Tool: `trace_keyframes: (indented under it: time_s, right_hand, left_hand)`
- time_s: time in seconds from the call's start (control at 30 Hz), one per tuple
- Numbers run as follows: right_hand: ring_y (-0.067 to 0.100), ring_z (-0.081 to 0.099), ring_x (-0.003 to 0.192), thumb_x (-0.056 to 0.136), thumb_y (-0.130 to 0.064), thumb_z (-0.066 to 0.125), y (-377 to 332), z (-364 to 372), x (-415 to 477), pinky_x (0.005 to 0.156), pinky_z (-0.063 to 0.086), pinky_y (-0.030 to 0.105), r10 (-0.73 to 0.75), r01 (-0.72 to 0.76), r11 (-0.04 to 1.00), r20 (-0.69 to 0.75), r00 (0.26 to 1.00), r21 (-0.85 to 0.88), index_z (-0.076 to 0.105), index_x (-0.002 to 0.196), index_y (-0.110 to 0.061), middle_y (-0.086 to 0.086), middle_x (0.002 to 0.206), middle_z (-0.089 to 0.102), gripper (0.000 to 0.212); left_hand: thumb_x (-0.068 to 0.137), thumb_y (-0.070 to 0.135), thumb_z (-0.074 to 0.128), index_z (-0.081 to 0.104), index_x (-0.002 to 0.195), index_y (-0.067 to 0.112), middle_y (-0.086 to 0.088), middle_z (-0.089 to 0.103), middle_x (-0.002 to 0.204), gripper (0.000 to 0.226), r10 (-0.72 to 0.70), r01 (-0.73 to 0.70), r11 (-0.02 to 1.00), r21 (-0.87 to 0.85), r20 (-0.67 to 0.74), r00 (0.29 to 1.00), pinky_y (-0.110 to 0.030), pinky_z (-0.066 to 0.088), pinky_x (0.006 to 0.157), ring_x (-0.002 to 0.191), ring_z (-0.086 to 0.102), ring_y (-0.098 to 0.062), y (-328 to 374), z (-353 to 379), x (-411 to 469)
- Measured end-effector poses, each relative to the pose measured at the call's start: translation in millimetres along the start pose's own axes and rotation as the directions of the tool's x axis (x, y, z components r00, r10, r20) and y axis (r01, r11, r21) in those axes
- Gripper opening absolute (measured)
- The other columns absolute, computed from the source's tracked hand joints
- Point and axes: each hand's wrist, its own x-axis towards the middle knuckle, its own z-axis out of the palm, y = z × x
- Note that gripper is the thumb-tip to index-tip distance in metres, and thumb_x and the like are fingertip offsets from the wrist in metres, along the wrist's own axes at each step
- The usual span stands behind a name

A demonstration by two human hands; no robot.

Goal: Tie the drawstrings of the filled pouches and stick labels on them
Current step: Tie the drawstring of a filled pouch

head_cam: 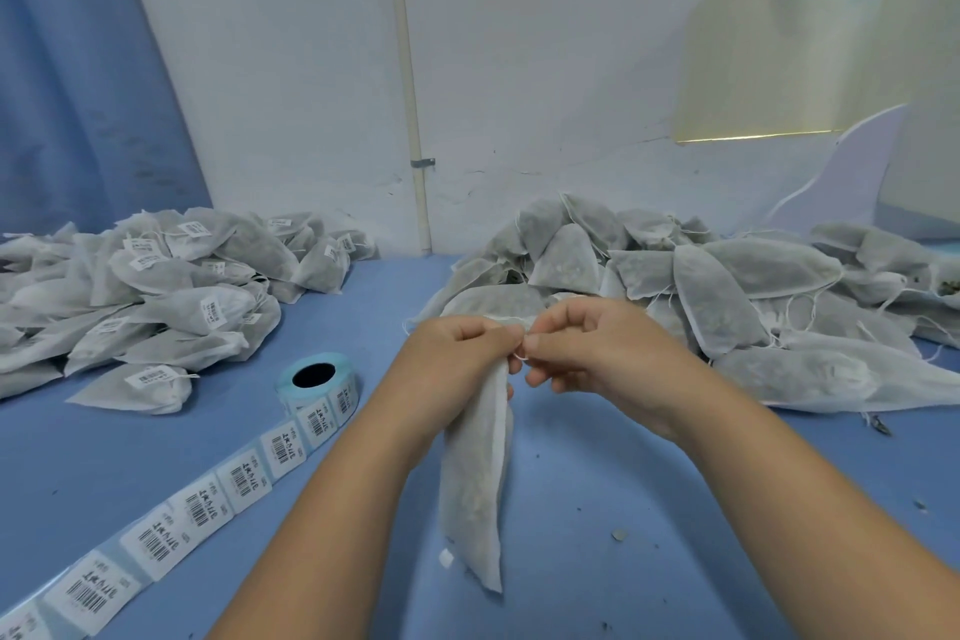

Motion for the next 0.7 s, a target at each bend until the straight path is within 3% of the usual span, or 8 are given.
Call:
trace_keyframes:
  time_s: [0.07, 0.13, 0.3, 0.37, 0.43, 0.57, 0.7]
  right_hand:
    - [0.016, 0.068, 0.067, 0.08, -0.01, 0.075, -2.2, 3.1, -1.0, 0.06, 0.051, 0.024, -0.007, 0.006, 1.0, -0.051, 0.999, -0.013, 0.061, 0.088, -0.006, 0.009, 0.074, 0.071, 0.017]
    - [0.015, 0.069, 0.066, 0.079, -0.013, 0.077, -5.9, 4.7, -2.2, 0.059, 0.052, 0.024, -0.047, 0.034, 0.99, -0.096, 0.994, -0.134, 0.061, 0.091, -0.01, 0.009, 0.072, 0.071, 0.021]
    - [0.009, 0.065, 0.063, 0.083, -0.017, 0.069, -12.3, 9.7, -2.6, 0.059, 0.049, 0.025, -0.24, 0.15, 0.843, -0.112, 0.964, -0.517, 0.07, 0.085, -0.029, -0.002, 0.066, 0.069, 0.012]
    - [0.011, 0.063, 0.065, 0.084, -0.015, 0.065, -13.7, 11.4, -3.9, 0.057, 0.046, 0.023, -0.274, 0.164, 0.773, -0.089, 0.958, -0.613, 0.073, 0.076, -0.03, -0.005, 0.065, 0.067, 0.019]
    - [0.012, 0.061, 0.065, 0.085, -0.014, 0.064, -15.3, 12.0, -5.2, 0.057, 0.045, 0.024, -0.27, 0.159, 0.753, -0.08, 0.959, -0.638, 0.071, 0.071, -0.032, -0.005, 0.065, 0.066, 0.024]
    - [0.012, 0.062, 0.073, 0.091, -0.022, 0.062, -16.2, 13.1, -5.3, 0.06, 0.044, 0.021, -0.224, 0.111, 0.717, -0.076, 0.972, -0.689, 0.068, 0.076, -0.024, -0.007, 0.07, 0.064, 0.016]
    - [0.022, 0.065, 0.082, 0.094, -0.025, 0.058, -18.2, 12.2, -5.5, 0.067, 0.048, 0.03, -0.164, 0.075, 0.73, -0.068, 0.984, -0.679, 0.061, 0.075, -0.019, 0.0, 0.076, 0.063, 0.02]
  left_hand:
    - [0.091, 0.03, 0.065, 0.072, 0.065, 0.021, 0.006, 0.069, 0.07, 0.029, 0.0, 0.001, 0.999, 0.042, -0.038, 0.999, -0.028, 0.048, 0.068, 0.064, 0.062, -0.015, -0.9, -0.4, 1.1]
    - [0.091, 0.033, 0.064, 0.072, 0.063, 0.023, 0.009, 0.069, 0.069, 0.031, 0.003, 0.003, 0.995, 0.095, -0.062, 0.998, -0.03, 0.045, 0.072, 0.069, 0.06, -0.015, -2.1, -1.5, 2.8]
    - [0.092, 0.034, 0.062, 0.066, 0.052, 0.033, 0.017, 0.066, 0.063, 0.041, 0.081, -0.068, 0.967, 0.245, -0.045, 0.996, -0.006, 0.032, 0.045, 0.053, 0.051, 0.008, -0.6, -3.3, 2.6]
    - [0.092, 0.032, 0.064, 0.069, 0.057, 0.029, 0.016, 0.067, 0.064, 0.036, 0.114, -0.101, 0.96, 0.262, -0.037, 0.993, -0.004, 0.036, 0.049, 0.058, 0.055, 0.008, -0.1, -4.7, 3.5]
    - [0.091, 0.031, 0.065, 0.07, 0.06, 0.026, 0.016, 0.067, 0.063, 0.032, 0.133, -0.118, 0.955, 0.274, -0.04, 0.99, -0.003, 0.038, 0.053, 0.059, 0.056, 0.009, 0.8, -5.8, 4.3]
    - [0.09, 0.03, 0.067, 0.067, 0.061, 0.02, 0.018, 0.059, 0.053, 0.031, 0.186, -0.138, 0.917, 0.374, -0.095, 0.978, -0.007, 0.034, 0.046, 0.049, 0.048, 0.005, 1.5, -5.4, 7.0]
    - [0.088, 0.031, 0.069, 0.069, 0.064, 0.019, 0.011, 0.06, 0.055, 0.027, 0.277, -0.184, 0.857, 0.482, -0.129, 0.952, -0.01, 0.036, 0.049, 0.052, 0.047, 0.002, 1.4, -2.8, 8.0]
